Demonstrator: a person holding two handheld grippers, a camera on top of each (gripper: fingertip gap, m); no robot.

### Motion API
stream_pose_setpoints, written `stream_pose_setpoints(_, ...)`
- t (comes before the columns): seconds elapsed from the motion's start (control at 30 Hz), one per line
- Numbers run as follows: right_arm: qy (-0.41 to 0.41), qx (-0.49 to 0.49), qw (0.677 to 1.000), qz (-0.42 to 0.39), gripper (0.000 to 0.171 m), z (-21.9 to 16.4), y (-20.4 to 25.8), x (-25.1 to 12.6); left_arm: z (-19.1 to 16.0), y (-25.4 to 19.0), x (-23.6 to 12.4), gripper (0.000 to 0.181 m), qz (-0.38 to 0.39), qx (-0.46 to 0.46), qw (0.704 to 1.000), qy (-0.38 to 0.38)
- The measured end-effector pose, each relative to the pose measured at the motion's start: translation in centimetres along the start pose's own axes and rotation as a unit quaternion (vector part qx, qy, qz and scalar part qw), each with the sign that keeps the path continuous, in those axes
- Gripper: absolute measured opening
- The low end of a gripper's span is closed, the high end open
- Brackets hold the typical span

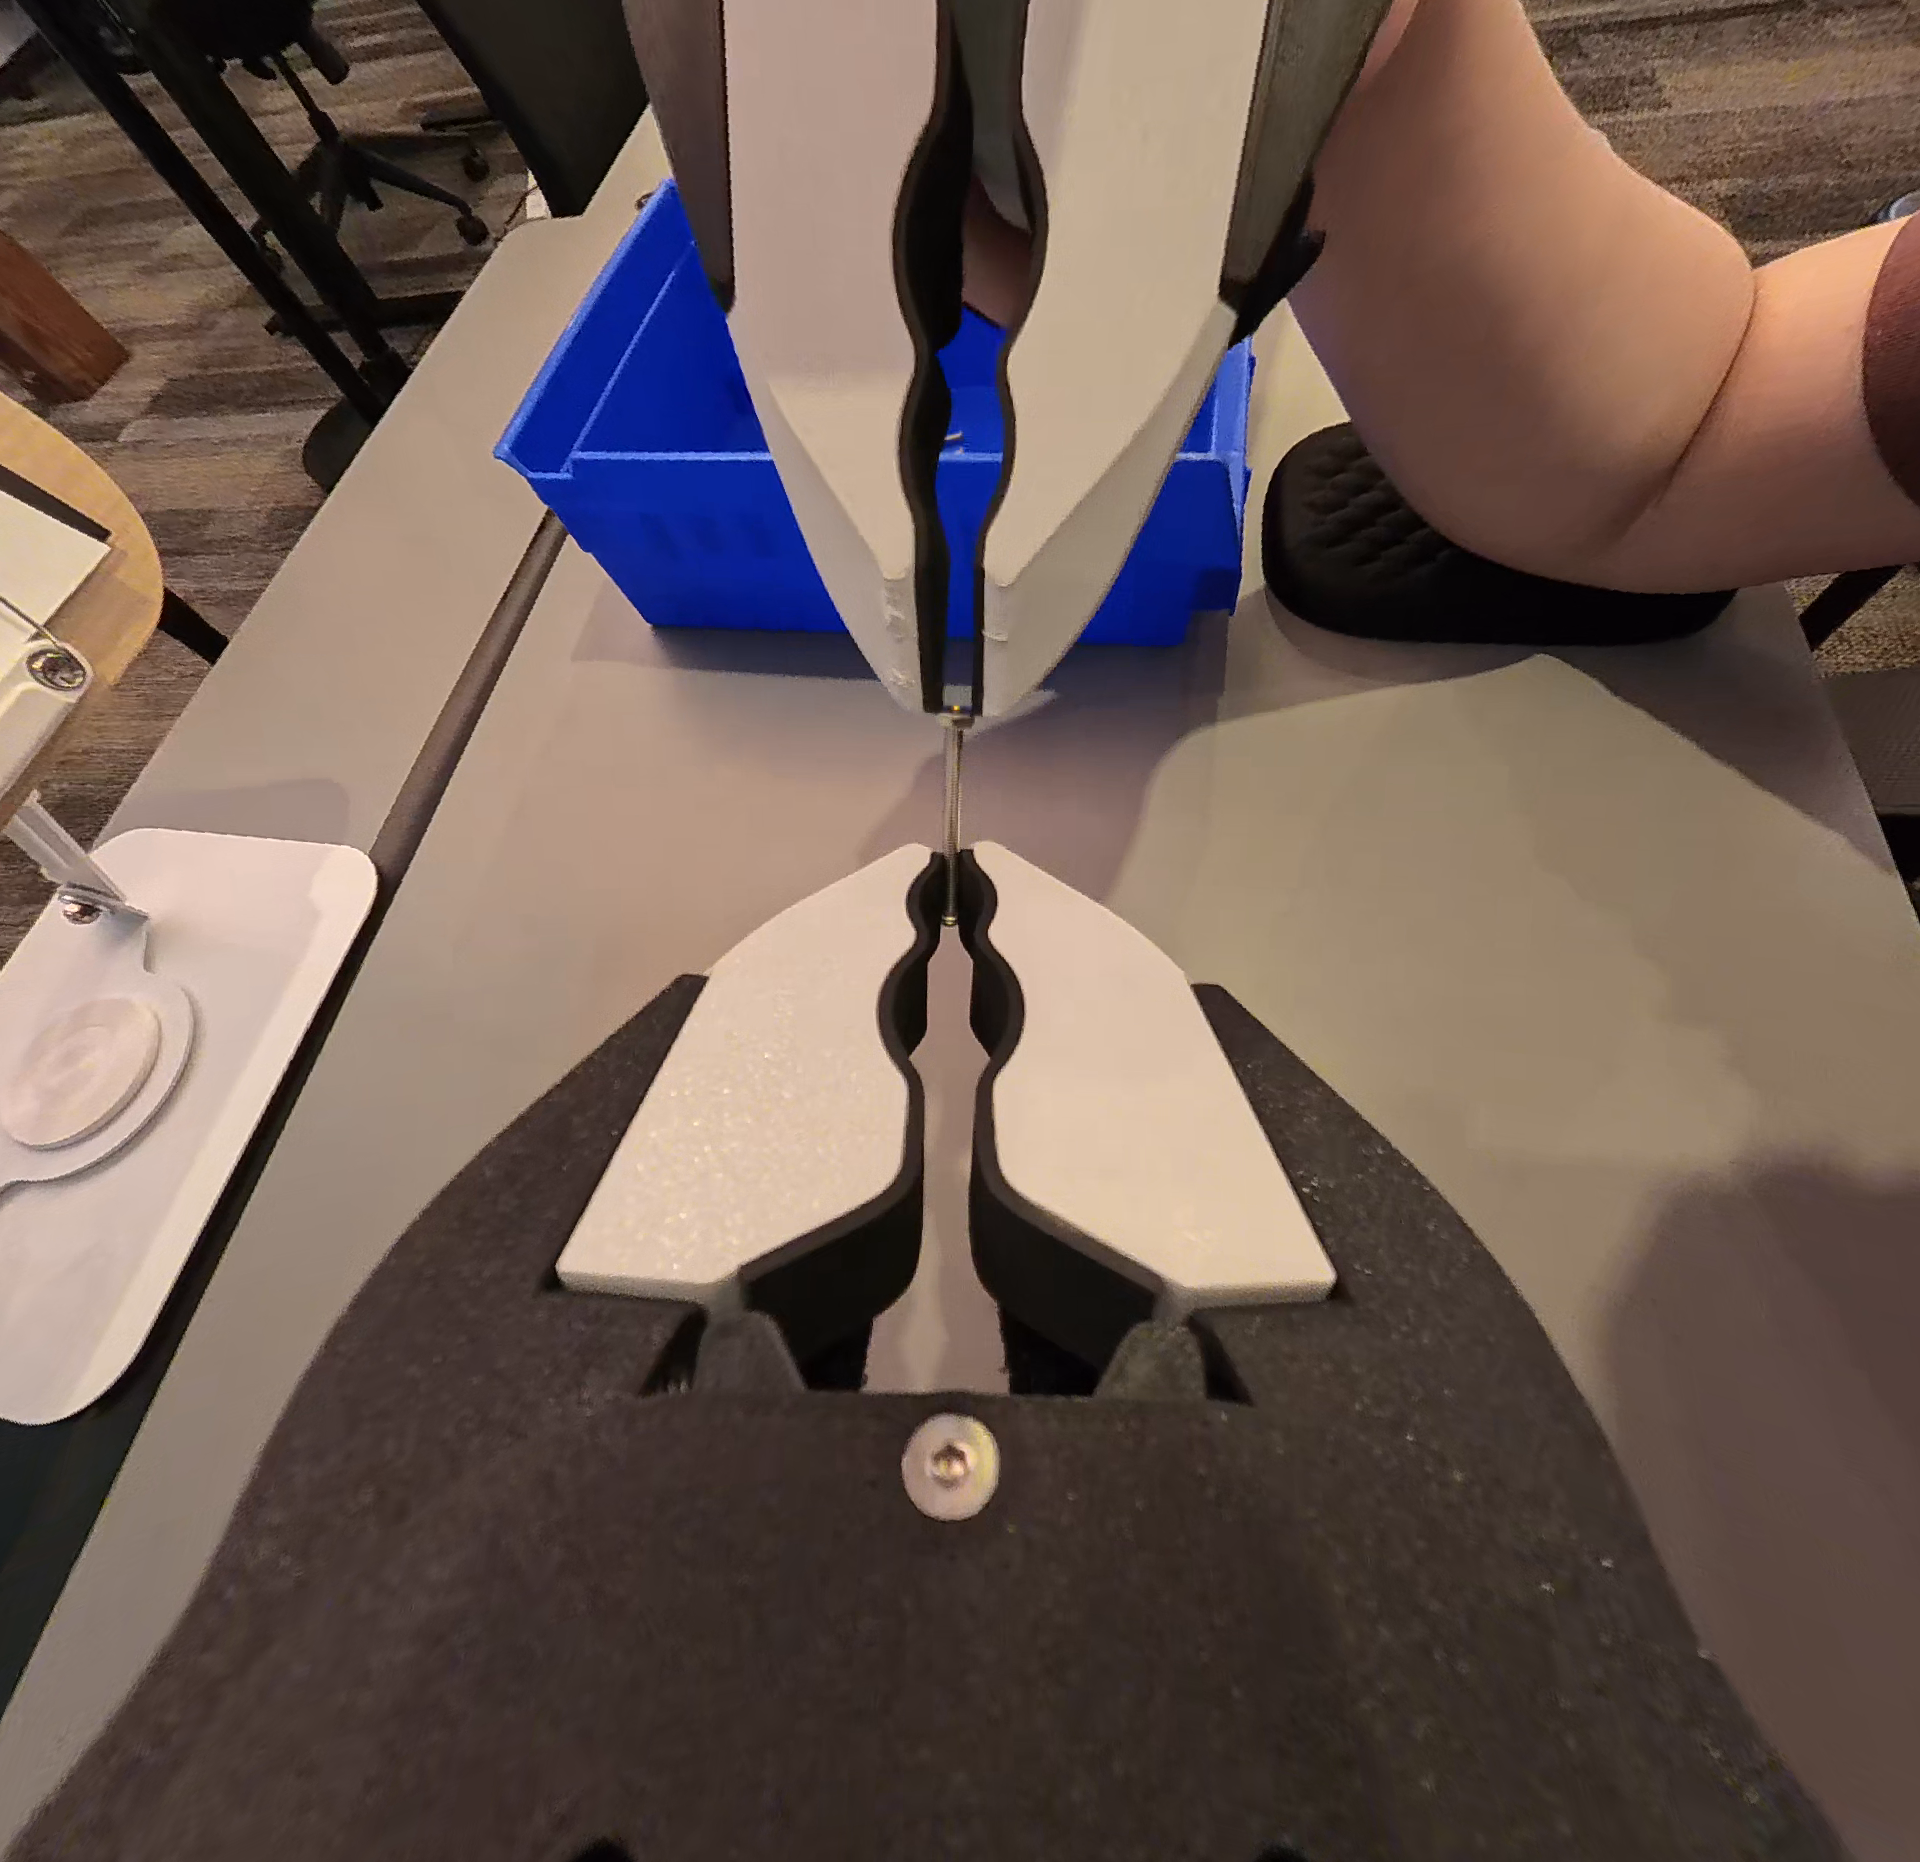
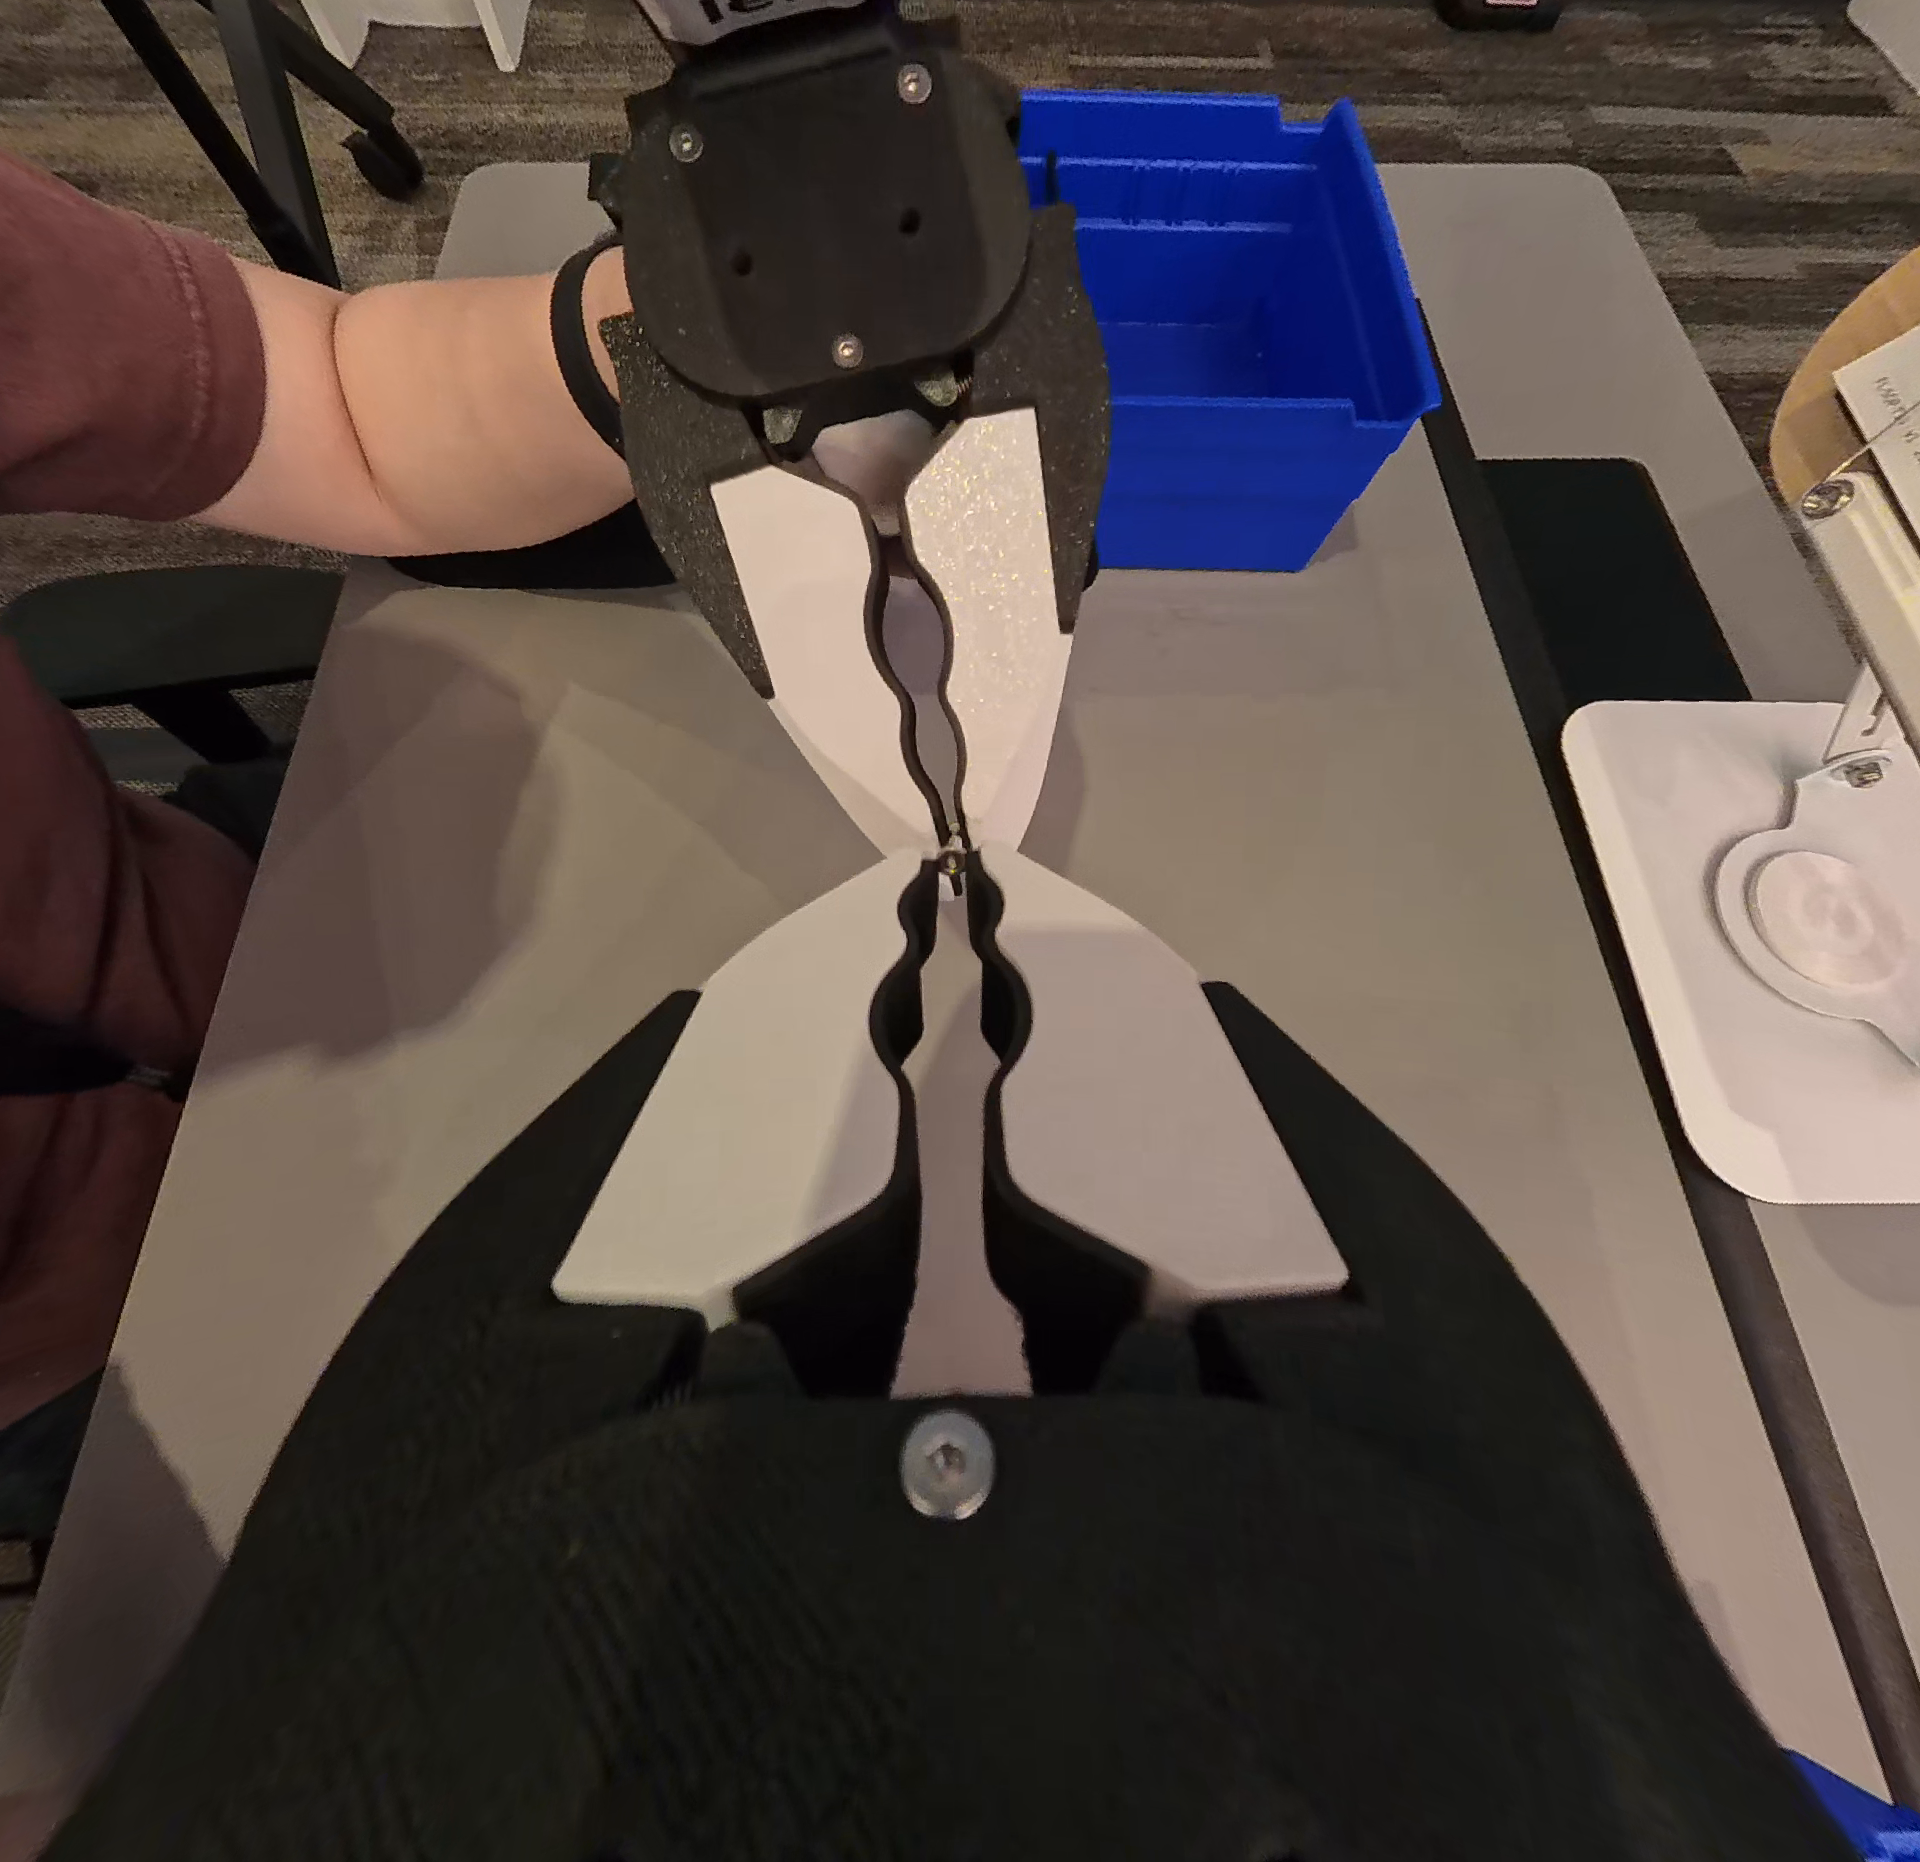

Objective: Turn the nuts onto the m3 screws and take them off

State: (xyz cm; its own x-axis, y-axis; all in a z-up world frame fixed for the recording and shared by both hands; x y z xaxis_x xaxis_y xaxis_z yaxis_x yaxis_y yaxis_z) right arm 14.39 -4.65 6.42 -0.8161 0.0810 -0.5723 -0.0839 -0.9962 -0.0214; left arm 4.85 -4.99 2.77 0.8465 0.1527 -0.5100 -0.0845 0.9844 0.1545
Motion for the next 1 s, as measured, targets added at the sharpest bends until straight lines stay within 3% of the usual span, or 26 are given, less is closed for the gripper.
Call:
stream_pose_setpoints(0.4, 0.057, -0.062, 0.996, -0.002, 0.006, -1.0, 0.7, 1.0, -0.9, -0.7, 0.9, 0.002, -0.008, 0.019, 0.998, 0.059)
stream_pose_setpoints(0.83, 0.024, 0.166, 0.985, -0.033, 0.006, -0.8, -1.3, 1.7, -1.0, 0.7, 0.3, 0.002, 0.080, 0.005, 0.992, 0.093)
stream_pose_setpoints(1.0, 0.019, 0.188, 0.981, -0.040, 0.006, -0.8, -1.4, 2.0, -1.2, 0.9, 0.2, 0.002, 0.084, 0.001, 0.992, 0.098)
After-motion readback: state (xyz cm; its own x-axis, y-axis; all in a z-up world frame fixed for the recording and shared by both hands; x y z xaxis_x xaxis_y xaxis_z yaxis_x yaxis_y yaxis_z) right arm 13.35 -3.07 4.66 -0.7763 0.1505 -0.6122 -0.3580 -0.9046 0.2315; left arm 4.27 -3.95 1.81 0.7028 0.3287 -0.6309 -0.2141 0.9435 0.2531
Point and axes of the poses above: each gripper's, where its closed fingertips meet, x out along the fingers, z out of its top, y = z × x across the jaws, the point moved 6 cm from there along -x, back along the fingers, and after that the axes turned 1 degree about x, right-handed, at the moved point
